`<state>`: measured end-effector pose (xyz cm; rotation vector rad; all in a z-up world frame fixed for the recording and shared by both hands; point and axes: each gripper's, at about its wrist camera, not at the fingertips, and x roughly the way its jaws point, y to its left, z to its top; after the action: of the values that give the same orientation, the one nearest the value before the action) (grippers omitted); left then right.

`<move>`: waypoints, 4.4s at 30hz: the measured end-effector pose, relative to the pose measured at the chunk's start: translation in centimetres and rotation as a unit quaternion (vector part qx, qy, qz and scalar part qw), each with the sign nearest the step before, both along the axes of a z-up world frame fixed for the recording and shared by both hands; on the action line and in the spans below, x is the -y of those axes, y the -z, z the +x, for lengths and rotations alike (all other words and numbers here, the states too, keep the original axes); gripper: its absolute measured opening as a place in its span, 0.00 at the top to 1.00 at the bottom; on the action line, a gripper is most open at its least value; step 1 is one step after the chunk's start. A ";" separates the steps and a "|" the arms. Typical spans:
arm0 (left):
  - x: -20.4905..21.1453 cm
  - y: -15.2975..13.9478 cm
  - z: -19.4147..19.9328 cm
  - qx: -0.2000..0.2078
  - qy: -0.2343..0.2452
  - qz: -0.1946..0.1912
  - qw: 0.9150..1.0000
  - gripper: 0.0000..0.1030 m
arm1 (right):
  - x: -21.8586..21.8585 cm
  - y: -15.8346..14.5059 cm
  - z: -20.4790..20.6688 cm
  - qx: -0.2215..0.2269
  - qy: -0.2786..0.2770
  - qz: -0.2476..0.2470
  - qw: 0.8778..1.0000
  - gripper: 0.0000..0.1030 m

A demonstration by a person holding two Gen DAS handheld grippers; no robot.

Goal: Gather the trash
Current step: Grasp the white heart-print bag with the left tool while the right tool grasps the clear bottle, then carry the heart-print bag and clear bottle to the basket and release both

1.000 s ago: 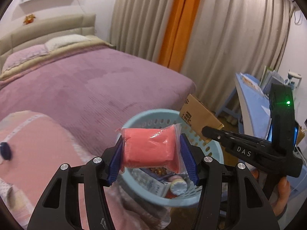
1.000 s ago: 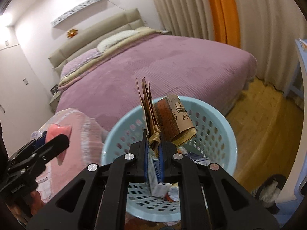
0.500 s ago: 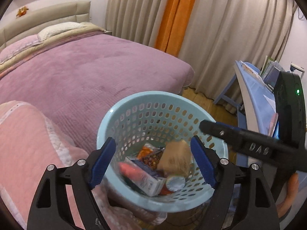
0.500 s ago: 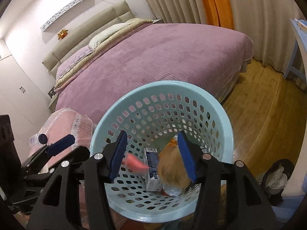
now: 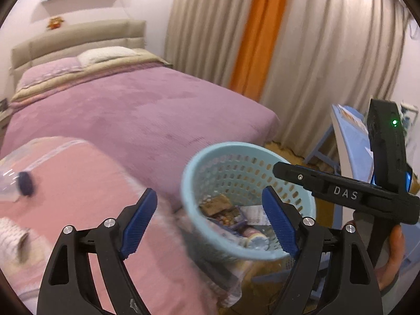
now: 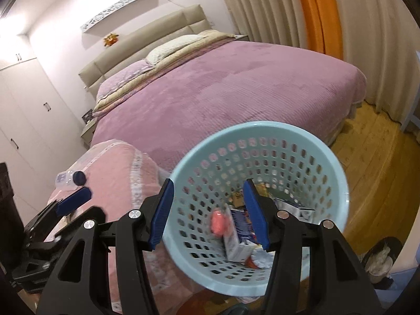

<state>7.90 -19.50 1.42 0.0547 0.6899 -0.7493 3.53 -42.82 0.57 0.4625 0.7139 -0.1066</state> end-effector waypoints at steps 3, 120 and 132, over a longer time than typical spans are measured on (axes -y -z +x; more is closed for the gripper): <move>-2.9 -0.6 0.0 0.002 -0.031 -0.012 0.999 0.22 | -2.1 -0.5 0.7 0.009 -0.024 -0.003 1.000 0.50; -18.9 -1.2 2.1 0.001 -0.167 -0.051 0.985 0.76 | -18.4 -2.4 4.4 0.037 -0.156 -0.105 0.982 0.39; -8.7 -4.2 1.2 0.039 -0.070 -0.028 0.996 0.76 | -9.9 -5.1 -0.5 0.068 -0.048 -0.118 0.989 0.39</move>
<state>9.15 -10.80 5.57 -0.0158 0.5906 -0.6286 3.02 -32.88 5.67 0.2053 0.5799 -0.0678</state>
